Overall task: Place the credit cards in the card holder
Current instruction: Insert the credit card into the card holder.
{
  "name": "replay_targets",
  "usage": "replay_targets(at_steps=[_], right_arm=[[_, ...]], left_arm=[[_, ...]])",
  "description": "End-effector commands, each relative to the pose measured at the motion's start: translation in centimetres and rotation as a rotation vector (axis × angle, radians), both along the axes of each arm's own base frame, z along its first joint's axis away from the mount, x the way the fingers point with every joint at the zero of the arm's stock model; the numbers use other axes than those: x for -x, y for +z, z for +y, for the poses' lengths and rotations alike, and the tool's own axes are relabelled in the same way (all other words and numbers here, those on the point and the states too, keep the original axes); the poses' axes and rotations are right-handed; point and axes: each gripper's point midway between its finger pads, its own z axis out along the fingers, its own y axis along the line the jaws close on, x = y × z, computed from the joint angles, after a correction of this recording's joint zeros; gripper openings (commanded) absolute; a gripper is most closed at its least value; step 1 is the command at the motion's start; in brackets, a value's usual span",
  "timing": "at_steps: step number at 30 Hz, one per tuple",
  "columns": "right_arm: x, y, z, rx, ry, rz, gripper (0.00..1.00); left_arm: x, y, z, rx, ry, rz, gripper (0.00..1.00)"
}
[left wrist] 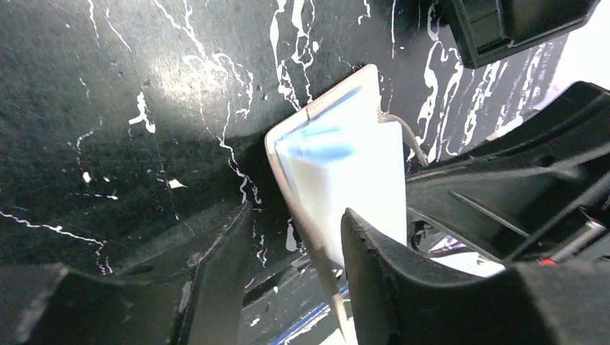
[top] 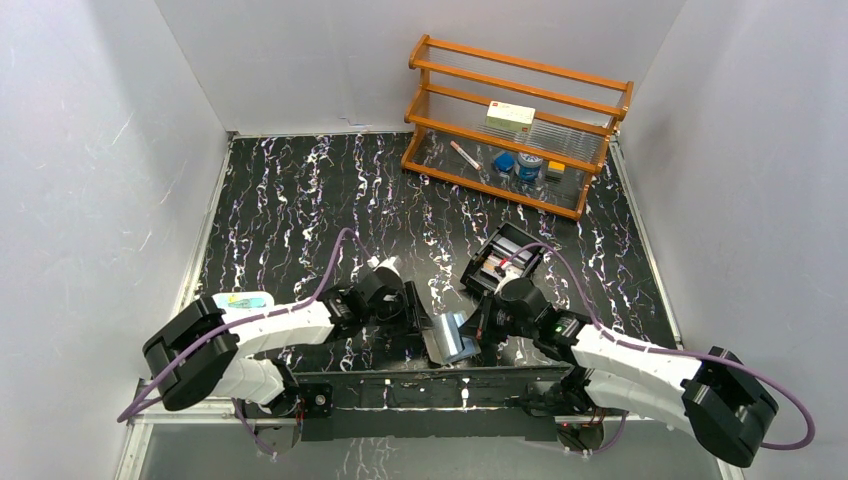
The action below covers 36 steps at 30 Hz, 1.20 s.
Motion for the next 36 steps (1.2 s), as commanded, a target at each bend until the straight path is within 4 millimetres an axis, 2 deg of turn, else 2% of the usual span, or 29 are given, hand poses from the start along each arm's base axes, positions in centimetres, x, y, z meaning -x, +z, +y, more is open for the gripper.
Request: replay_targets(at_steps=[1,2,3,4,6,7,10,14,17,21,26,36], right_arm=[[-0.9,0.8,0.5,-0.008,-0.016,-0.041,0.0],[-1.0,1.0,0.6,-0.017,-0.011,-0.043,0.0],[-0.8,2.0,1.3,-0.052,0.014,-0.057,0.0],[-0.7,2.4,1.5,-0.064,0.02,-0.065,0.0],[-0.6,3.2,1.6,-0.081,0.024,-0.075,0.0],[-0.6,3.4,1.6,-0.084,0.02,-0.072,0.0],[-0.1,4.2,1.6,-0.108,0.022,-0.065,0.0],[0.3,5.0,1.7,-0.135,0.022,-0.076,0.0],[0.3,5.1,2.0,-0.152,0.029,-0.084,0.0],[0.5,4.7,2.8,-0.161,0.059,-0.075,0.0],[0.5,4.9,3.9,-0.184,0.073,-0.084,0.0],[0.7,6.0,3.8,-0.192,0.062,-0.114,0.0]], left_arm=[[0.3,2.0,-1.2,0.133,-0.017,-0.023,0.5],[0.4,2.0,-1.3,0.134,-0.027,-0.024,0.52],[0.5,1.8,-1.2,0.11,-0.048,-0.028,0.53],[0.5,1.8,-1.2,0.105,-0.052,-0.03,0.52],[0.4,1.9,-1.2,0.112,-0.053,-0.039,0.39],[0.3,2.1,-1.3,0.122,-0.052,-0.047,0.37],[-0.2,2.9,-2.1,0.164,-0.061,-0.067,0.44],[-0.6,3.9,-3.4,0.199,-0.096,-0.085,0.47],[-0.6,4.4,-3.5,0.205,-0.1,-0.093,0.53],[-0.4,4.1,-2.7,0.174,-0.095,-0.09,0.56],[-0.2,3.8,-1.4,0.134,-0.071,-0.091,0.56],[-0.3,3.8,-0.3,0.084,-0.057,-0.11,0.53]])
